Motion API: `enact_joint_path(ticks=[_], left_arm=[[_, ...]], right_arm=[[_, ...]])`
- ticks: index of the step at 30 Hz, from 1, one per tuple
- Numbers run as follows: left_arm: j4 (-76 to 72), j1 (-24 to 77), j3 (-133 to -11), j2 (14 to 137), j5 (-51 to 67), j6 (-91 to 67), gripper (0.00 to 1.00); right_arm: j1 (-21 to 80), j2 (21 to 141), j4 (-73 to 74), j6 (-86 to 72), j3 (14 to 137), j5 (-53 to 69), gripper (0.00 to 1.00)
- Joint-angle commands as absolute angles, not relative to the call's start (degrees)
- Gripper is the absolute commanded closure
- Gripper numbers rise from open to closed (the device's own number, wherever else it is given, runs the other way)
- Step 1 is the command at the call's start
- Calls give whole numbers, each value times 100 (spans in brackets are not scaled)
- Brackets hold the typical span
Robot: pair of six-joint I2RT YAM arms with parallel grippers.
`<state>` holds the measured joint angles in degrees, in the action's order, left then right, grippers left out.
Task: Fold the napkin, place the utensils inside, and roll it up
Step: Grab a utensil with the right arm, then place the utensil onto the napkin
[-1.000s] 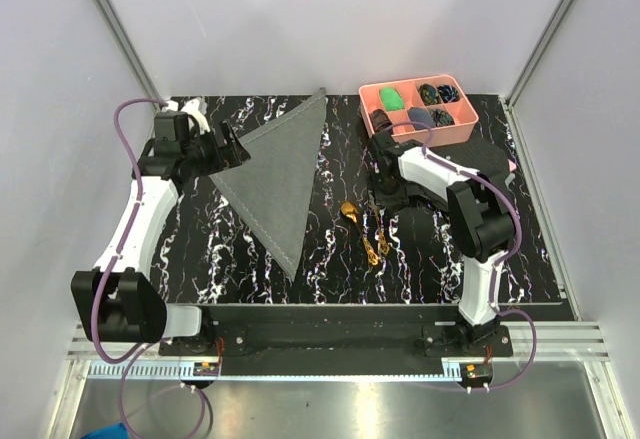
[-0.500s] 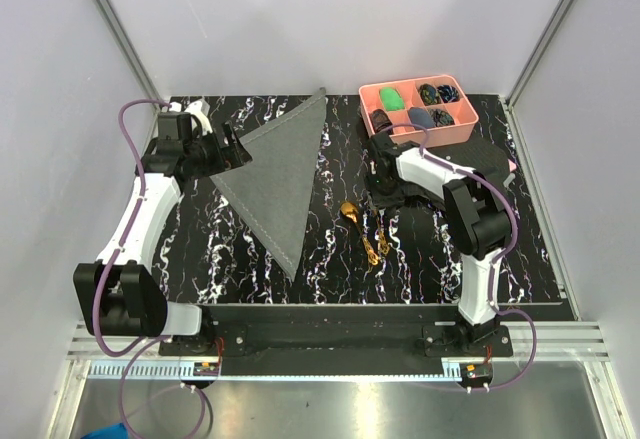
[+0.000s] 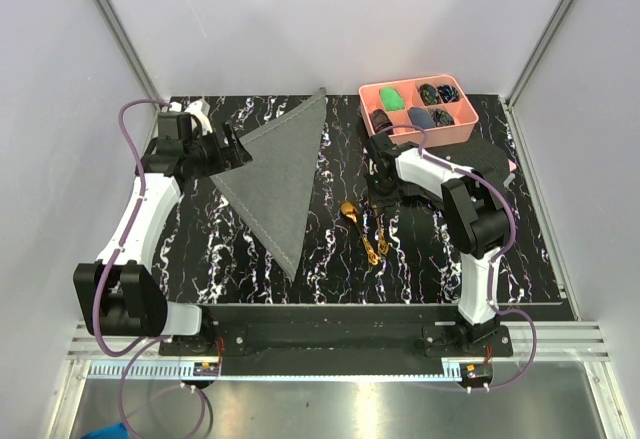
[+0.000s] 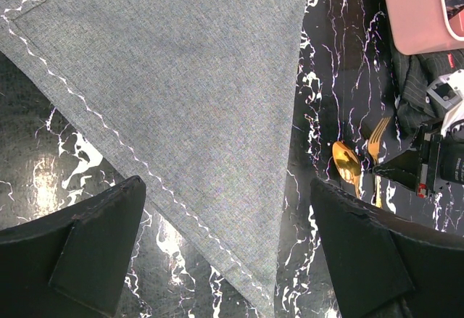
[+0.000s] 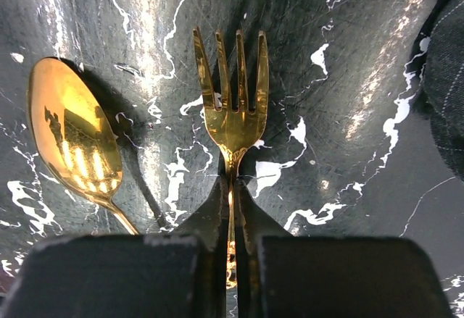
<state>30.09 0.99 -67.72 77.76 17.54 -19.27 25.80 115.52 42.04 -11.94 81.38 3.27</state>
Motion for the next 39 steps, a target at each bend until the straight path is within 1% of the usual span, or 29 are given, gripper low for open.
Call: enact_joint_path(ticks=[1,7,15,17,20,21,26,29,32,37,39], left_arm=[[2830,53,-6768,7603,1916,-1890,1],[2830,53,-6750,7550,2012,-1934,1],[2786,0,-6741,7497,2136,-1986,1],[2786,0,-6741,7497,2188,-2004,1],[2777,0,-6733,7515,2241,-2013,1],[2777,9,-6732,7506,2250,-2021,1],[2742,9,-6724,7471,2285,-2030,1],[2742,-158,-6724,7471,2311,-2039,1],[2742,-219,-6715,7479,2355,-2048,1],[2698,-299,-6697,7480,2478,-2109,1],[2672,-325,-6688,7506,2549,-2136,1]], right_arm=[[2610,11409,4288,-1467,8270,405,100],[2619,11013,4640,-1775,8911,316,100],[2768,11267,4834,-1995,9859,351,100],[2856,11522,4843,-2126,10150,404,100],[3111,11987,4808,-2408,10861,448,100],[3216,12136,4773,-2487,11272,466,100],[3463,13296,4632,-3330,12575,519,100],[3603,14113,4833,-3655,14013,360,100],[3595,14817,5132,-3928,14972,387,100],[3604,15327,5115,-4113,15328,281,100],[3604,15407,5001,-4122,15337,465,100]])
